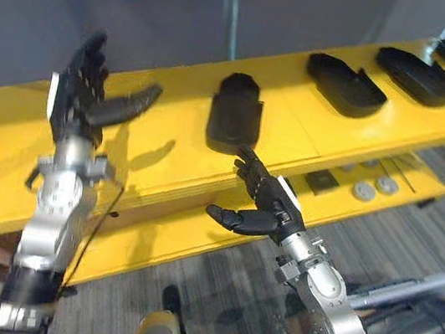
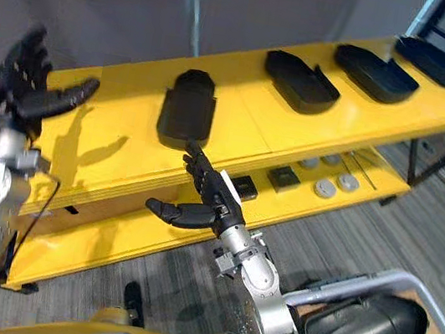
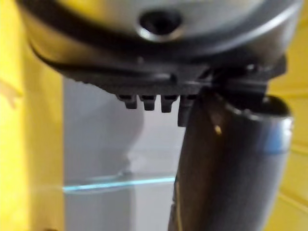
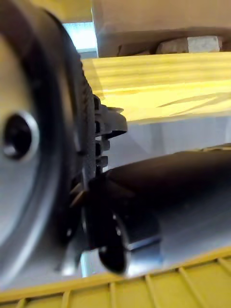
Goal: Walk over and take three plastic housings, then place them on the shelf
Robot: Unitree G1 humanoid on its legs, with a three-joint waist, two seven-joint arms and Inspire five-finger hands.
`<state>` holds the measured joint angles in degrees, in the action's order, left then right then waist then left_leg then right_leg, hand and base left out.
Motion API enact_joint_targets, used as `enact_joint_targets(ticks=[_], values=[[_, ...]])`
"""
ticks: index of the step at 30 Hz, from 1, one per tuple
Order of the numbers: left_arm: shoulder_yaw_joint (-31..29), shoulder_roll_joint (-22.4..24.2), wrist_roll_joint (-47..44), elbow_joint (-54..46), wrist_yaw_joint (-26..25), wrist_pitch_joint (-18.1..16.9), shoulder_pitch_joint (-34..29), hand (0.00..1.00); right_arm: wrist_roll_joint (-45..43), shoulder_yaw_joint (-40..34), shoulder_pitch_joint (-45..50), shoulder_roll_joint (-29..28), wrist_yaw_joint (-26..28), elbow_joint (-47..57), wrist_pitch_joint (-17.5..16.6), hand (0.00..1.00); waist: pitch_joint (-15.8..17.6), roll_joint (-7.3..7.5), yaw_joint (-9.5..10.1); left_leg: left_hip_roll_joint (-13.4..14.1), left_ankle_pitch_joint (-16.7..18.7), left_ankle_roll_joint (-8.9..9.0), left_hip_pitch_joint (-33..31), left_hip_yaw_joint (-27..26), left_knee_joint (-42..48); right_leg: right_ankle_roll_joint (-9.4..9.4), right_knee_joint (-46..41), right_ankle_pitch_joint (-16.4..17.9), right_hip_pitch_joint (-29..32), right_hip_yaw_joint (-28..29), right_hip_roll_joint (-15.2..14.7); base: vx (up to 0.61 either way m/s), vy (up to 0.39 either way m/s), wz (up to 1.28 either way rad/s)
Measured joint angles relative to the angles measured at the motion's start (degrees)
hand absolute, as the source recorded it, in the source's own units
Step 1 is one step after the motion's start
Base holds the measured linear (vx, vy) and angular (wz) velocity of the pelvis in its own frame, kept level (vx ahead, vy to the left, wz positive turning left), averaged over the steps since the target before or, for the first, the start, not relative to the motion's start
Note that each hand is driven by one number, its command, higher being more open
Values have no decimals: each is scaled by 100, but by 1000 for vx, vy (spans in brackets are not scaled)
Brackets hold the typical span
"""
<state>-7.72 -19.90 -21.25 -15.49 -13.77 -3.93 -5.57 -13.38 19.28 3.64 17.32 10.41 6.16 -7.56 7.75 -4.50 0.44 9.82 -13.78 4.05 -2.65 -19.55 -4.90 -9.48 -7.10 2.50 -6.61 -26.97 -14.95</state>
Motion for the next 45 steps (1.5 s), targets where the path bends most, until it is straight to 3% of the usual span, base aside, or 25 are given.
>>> enact_joint_targets(ticks=[2,7,9,10,11,12,16,20,37,45], values=[[9,405,148,-242,303,6,-712,100,3,-140,-88,-41,20,1,-2,100,-3,-6,74,-71,2,-4,1,129,-1,-18,-12,16,-102,-135,-51,-7,19,27],[39,899,144,-488,916,8,-1503,100,86,-355,-130,-32,-229,-95,60,100,-59,-89,142,-107,5,-8,-7,325,-16,-57,-16,57,-238,-328,-52,-34,-1,20],[112,950,139,-521,1124,6,-1615,100,139,-432,-130,-30,-414,-211,103,100,-96,-157,172,-108,22,13,-75,371,-24,-57,0,57,-233,-408,-39,-51,6,18],[136,968,125,-538,1228,-16,-1657,100,140,-463,-133,-40,-510,-279,113,100,-97,-155,173,-118,120,127,-100,360,-24,-53,34,54,-234,-428,-44,-50,39,17],[137,996,106,-540,1370,-69,-1706,100,152,-512,-134,-143,-632,-398,119,100,-54,-13,216,-156,201,129,-111,299,67,-42,114,48,-241,-411,-140,-7,40,0],[136,1022,106,-547,1502,-109,-1731,100,192,-581,-135,-162,-740,-443,166,100,-82,-114,275,-141,164,-10,-188,375,379,-62,104,36,-260,-391,-73,17,24,-9],[129,1065,100,-628,1601,-129,-1776,100,192,-692,-218,-230,-1000,-542,273,100,-126,-16,258,-214,122,-46,-175,421,181,-49,119,7,-245,-400,-84,29,-1,10],[129,1145,104,-642,1584,-129,-1829,100,193,-852,-381,-235,-1091,-660,467,100,-127,-24,280,-226,17,-33,-74,420,13,-58,86,20,-267,-407,-73,5,0,1],[131,1333,107,-646,1630,-130,-1901,100,417,-1310,-861,-438,-1835,-1324,306,100,-36,-57,411,-225,28,-54,-84,512,-11,-91,-9,118,-272,-481,-81,-18,-7,2],[360,1333,107,-649,1699,-129,-1899,100,626,-1459,-952,-640,-2203,-1329,309,100,48,53,410,-225,17,-42,-85,494,3,-79,-4,116,-262,-467,-83,0,0,0]])
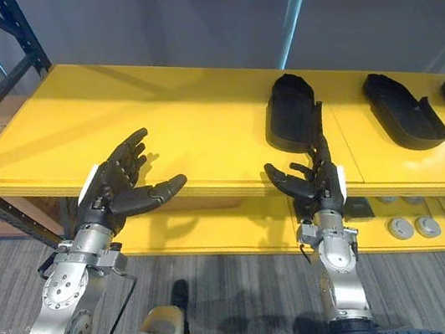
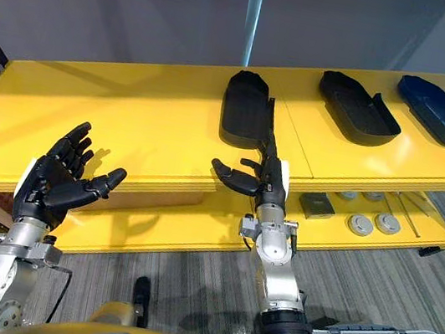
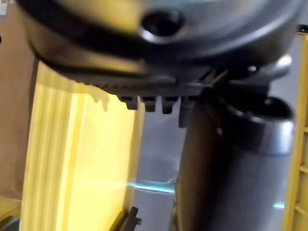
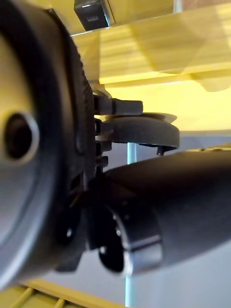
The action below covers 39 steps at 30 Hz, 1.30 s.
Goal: Walk over and take three plastic housings, then place them on the shelf
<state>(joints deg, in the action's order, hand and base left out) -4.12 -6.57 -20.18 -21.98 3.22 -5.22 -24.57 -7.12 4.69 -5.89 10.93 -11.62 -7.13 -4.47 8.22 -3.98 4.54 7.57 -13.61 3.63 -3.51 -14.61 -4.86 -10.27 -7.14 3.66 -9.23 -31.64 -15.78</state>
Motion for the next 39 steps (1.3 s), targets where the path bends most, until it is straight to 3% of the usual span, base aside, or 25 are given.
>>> enact_joint_targets(ticks=[15,26,39], values=[[154,78,-17,0,-33,0,0,100,8,-290,-91,-95,-715,0,2,100,30,11,-2,9,14,-11,3,-51,-1,2,1,-1,28,40,-1,0,-2,-1],[154,116,-43,-3,-58,1,0,100,2,112,-45,-172,291,495,-257,100,99,62,-15,8,35,28,2,-87,2,-2,11,11,31,51,-1,0,0,0],[144,117,-43,-433,-157,5,-74,100,13,480,475,-178,363,1271,-209,100,132,92,-22,17,78,47,-9,-165,3,2,8,39,100,126,-5,0,-1,-2]])
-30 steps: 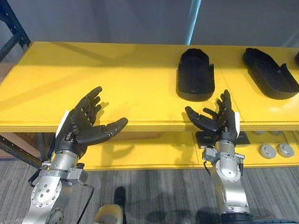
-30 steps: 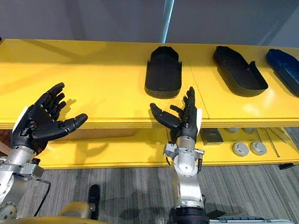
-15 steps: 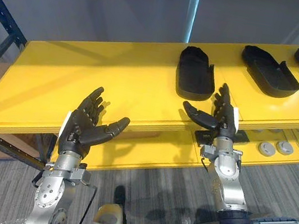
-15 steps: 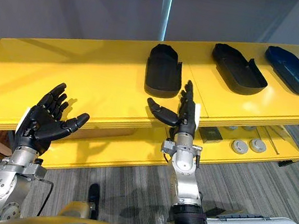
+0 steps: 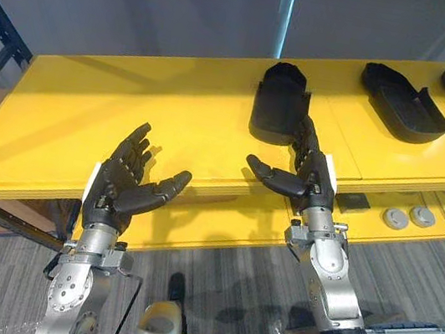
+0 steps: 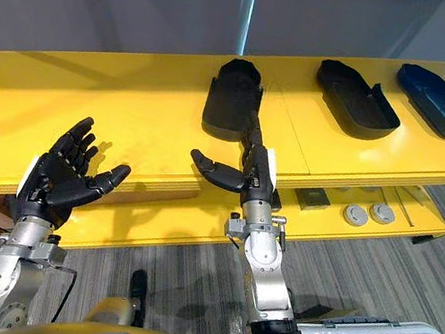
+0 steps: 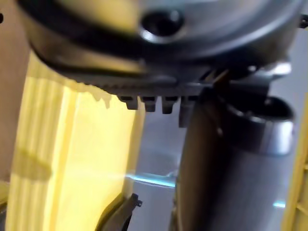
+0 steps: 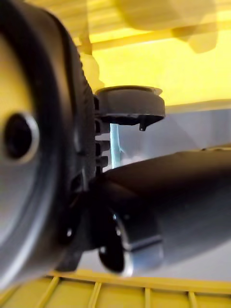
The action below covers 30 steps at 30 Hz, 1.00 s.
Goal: Walk over and take three plastic housings, then place them on the shelf
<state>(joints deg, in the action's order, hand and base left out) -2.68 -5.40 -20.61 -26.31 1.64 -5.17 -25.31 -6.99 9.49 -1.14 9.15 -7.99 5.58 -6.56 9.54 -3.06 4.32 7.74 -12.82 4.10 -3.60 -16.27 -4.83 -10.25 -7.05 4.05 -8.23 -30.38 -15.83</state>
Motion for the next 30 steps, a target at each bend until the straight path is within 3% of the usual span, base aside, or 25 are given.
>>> enact_joint_targets(ticks=[6,13,30], values=[[3,0,0,-13,-73,8,-3,100,132,8,68,-22,-97,362,37,100,1,2,-88,13,8,7,7,-63,0,0,0,0,40,69,0,-3,-15,-6],[9,-1,0,-12,-114,37,1,100,105,90,307,3,309,397,502,100,2,4,-137,42,6,4,9,-111,1,-5,-73,3,114,133,0,-5,-11,-4],[186,-4,32,-9,-107,63,-1,100,110,361,120,22,356,-75,509,100,4,-3,-122,50,-40,17,-12,64,-1,32,-292,184,103,-11,-18,-23,-16,5]])
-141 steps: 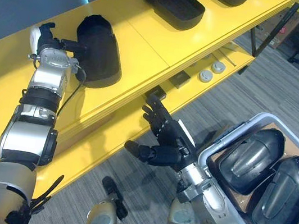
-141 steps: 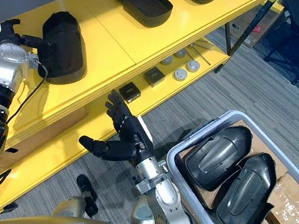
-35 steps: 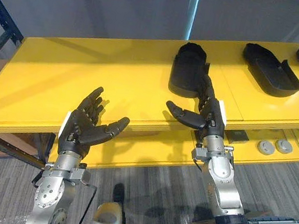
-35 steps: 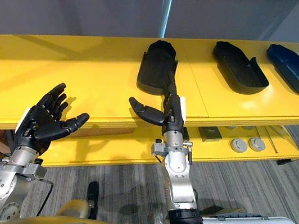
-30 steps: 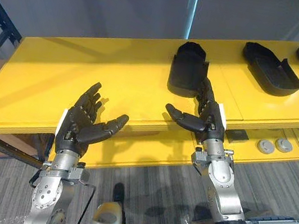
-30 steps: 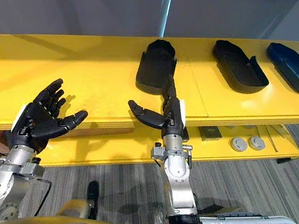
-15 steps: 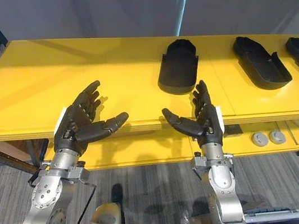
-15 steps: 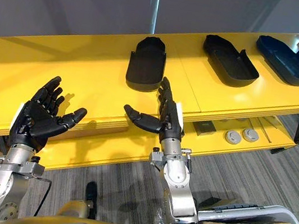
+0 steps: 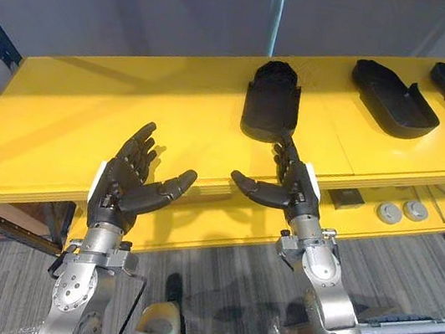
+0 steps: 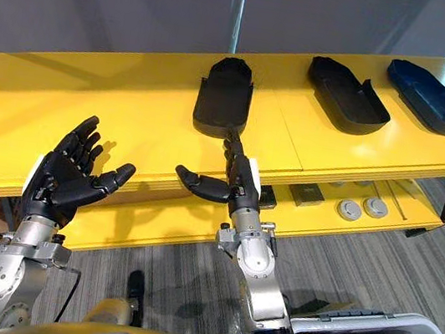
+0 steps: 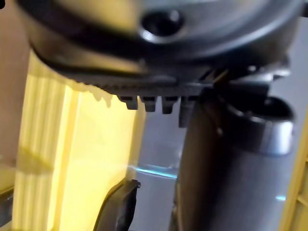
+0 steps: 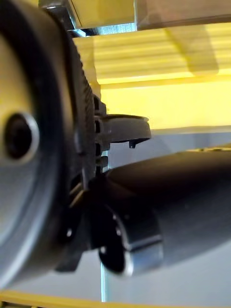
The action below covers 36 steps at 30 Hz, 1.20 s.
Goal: Walk over and take three plastic housings, then place them on the shelf
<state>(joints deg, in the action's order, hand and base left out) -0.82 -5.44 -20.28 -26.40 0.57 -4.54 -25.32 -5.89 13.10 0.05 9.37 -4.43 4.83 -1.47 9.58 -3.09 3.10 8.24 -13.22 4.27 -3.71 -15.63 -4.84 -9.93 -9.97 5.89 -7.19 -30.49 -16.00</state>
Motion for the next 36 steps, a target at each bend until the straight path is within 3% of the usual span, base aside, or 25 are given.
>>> enact_joint_targets(ticks=[18,25,36], values=[[111,-1,11,241,66,27,-2,100,330,-237,-913,-19,-1110,-985,-47,100,9,-189,72,-4,-64,-9,-70,208,2,14,-303,162,32,-171,-44,-29,-19,6],[197,-1,10,347,74,38,-4,100,334,-397,-1055,-20,-1415,-1148,-64,100,-7,-335,136,-41,-77,-6,-69,211,3,5,-333,172,40,-179,-89,0,0,0],[268,-1,10,391,59,39,-3,100,474,-520,-1226,-63,-1617,-1351,-80,100,-4,-342,148,-49,-78,-10,-69,201,5,0,-334,169,56,-163,-100,0,0,0]])
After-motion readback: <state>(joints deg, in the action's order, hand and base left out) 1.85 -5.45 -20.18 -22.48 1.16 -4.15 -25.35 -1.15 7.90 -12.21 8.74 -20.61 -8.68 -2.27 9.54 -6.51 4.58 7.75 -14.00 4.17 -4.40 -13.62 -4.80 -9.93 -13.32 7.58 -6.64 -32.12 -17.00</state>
